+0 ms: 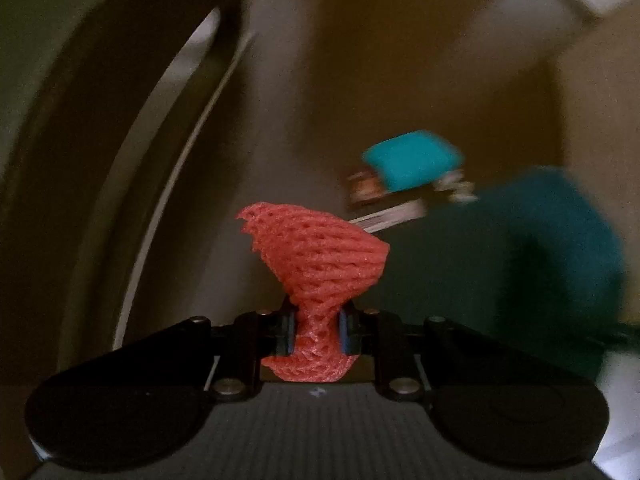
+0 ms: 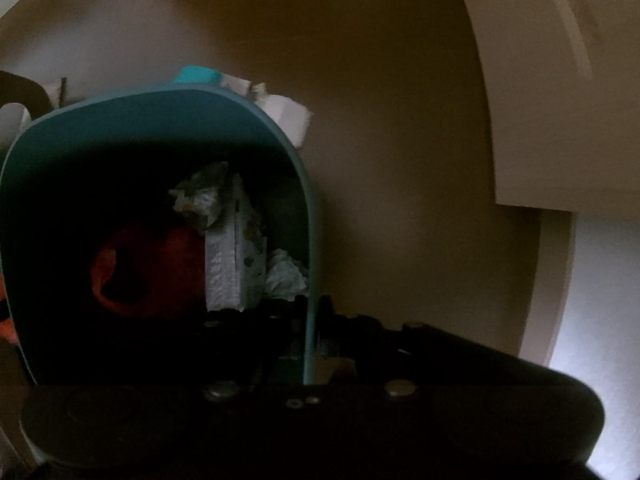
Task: Collect trash
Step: 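Carry the red mesh sleeve over the bin and open the left tool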
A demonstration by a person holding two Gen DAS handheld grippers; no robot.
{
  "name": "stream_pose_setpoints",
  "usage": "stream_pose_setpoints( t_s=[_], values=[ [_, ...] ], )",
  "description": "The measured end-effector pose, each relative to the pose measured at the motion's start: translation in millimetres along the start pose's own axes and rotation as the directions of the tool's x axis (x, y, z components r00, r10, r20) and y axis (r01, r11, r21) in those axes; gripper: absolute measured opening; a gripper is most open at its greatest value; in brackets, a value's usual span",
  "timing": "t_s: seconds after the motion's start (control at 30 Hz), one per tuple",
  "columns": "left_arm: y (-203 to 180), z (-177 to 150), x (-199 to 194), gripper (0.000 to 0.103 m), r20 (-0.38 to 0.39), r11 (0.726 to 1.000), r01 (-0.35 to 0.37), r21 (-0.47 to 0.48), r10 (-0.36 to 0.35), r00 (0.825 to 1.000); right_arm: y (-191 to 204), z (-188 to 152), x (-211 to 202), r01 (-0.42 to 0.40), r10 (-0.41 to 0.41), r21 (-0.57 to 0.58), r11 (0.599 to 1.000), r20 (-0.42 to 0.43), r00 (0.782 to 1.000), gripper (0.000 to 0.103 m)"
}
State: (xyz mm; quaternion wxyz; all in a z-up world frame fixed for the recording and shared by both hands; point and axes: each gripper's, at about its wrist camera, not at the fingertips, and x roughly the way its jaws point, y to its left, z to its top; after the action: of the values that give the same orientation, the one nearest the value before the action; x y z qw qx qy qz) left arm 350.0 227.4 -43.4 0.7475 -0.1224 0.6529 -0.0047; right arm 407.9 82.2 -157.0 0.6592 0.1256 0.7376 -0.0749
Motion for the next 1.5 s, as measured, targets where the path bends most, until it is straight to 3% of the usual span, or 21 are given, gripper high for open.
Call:
stream_pose_setpoints(
  t_s=[0.1,0.23,0.37,0.53,0.57,0.7,0.83,0.93,1.0,1.07,1.2,1.37,1.5],
  values=[
    [-32,0,-46,0.018,0.041,0.994,0.041,0.098,-0.046,0.998,10,0,-4,0.008,-0.007,-0.033,0.999,0.012,1.000,0.005],
    [-70,-4,-64,0.019,0.020,0.979,0.098,0.176,-0.103,0.994,14,-2,-3,0.002,-0.002,-0.064,0.998,0.002,1.000,0.005],
    [-94,-4,-24,0.018,-0.042,0.973,0.073,0.219,-0.066,0.997,-2,0,2,0.002,-0.003,-0.074,0.997,-0.002,1.000,0.005],
    [-102,2,37,0.019,-0.166,0.978,0.094,0.183,-0.064,0.984,-15,5,12,0.008,-0.008,-0.086,0.996,0.001,1.000,0.005],
    [-105,2,47,0.019,-0.175,0.978,0.072,0.194,-0.038,0.984,-16,6,13,0.008,-0.008,-0.088,0.996,0.001,1.000,0.005],
    [-115,-2,60,0.020,-0.240,0.979,0.049,0.199,0.001,0.971,-16,4,10,0.014,-0.014,-0.085,0.996,-0.003,1.000,0.004],
    [-123,-3,70,0.023,-0.253,0.971,0.018,0.237,0.044,0.966,-19,4,12,-0.002,0.001,-0.071,0.997,-0.005,1.000,0.004],
    [-122,-2,75,0.035,-0.262,0.974,0.010,0.225,0.050,0.964,-19,4,12,-0.015,0.015,-0.064,0.998,-0.008,1.000,0.006],
    [-123,-2,73,0.060,-0.258,0.975,-0.001,0.222,0.060,0.964,-20,3,11,-0.031,0.030,-0.055,0.998,-0.013,0.999,0.008],
    [-124,-3,68,0.069,-0.252,0.976,-0.002,0.219,0.058,0.966,-22,4,6,-0.041,0.040,-0.065,0.997,-0.011,0.999,0.010],
    [-123,-4,65,0.070,-0.274,0.981,0.007,0.193,0.047,0.961,-25,4,-2,-0.064,0.063,-0.070,0.996,-0.014,0.998,0.014],
    [-127,-7,44,0.070,-0.254,0.978,0.020,0.210,0.035,0.967,-28,2,-21,-0.100,0.101,-0.095,0.990,0.007,0.995,0.017],
    [-130,-13,13,0.070,-0.212,0.967,0.032,0.252,0.023,0.977,-34,-3,-36,-0.131,0.134,-0.089,0.987,0.026,0.991,0.030]
  ],
)
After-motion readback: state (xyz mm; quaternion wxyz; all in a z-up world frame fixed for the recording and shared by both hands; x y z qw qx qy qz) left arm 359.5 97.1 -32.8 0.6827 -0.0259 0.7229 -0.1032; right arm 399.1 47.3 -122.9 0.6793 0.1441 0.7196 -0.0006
